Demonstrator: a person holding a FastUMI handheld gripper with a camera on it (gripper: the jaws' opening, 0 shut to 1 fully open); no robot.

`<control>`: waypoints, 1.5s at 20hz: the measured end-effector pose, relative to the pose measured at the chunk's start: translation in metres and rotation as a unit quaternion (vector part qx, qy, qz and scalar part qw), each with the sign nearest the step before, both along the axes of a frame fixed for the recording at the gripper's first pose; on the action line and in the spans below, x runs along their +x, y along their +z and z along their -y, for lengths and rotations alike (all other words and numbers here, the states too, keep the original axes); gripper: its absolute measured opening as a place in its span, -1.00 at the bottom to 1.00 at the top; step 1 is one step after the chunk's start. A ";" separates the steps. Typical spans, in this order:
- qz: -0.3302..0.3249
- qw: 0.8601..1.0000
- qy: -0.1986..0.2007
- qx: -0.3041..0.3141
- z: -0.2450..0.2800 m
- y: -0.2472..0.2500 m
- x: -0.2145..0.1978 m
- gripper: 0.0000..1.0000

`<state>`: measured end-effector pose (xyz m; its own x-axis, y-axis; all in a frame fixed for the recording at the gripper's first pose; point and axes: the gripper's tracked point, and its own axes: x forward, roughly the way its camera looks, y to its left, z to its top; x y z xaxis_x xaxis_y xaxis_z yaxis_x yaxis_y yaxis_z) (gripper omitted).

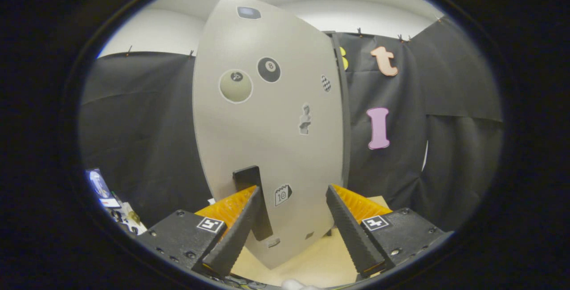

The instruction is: Open the shoe cabinet door, grab the shoes and put them into the shoe cabinet, then close the shoe cabinet door.

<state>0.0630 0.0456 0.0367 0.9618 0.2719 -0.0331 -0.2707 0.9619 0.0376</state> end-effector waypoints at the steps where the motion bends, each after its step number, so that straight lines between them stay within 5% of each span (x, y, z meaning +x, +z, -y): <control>1: -0.001 1.000 0.004 -0.002 -0.010 0.001 0.011 0.96; 11: 0.013 0.999 -0.027 -0.023 -0.042 -0.001 0.025 1.00; 30: -0.001 0.993 -0.118 0.003 0.009 -0.025 -0.109 1.00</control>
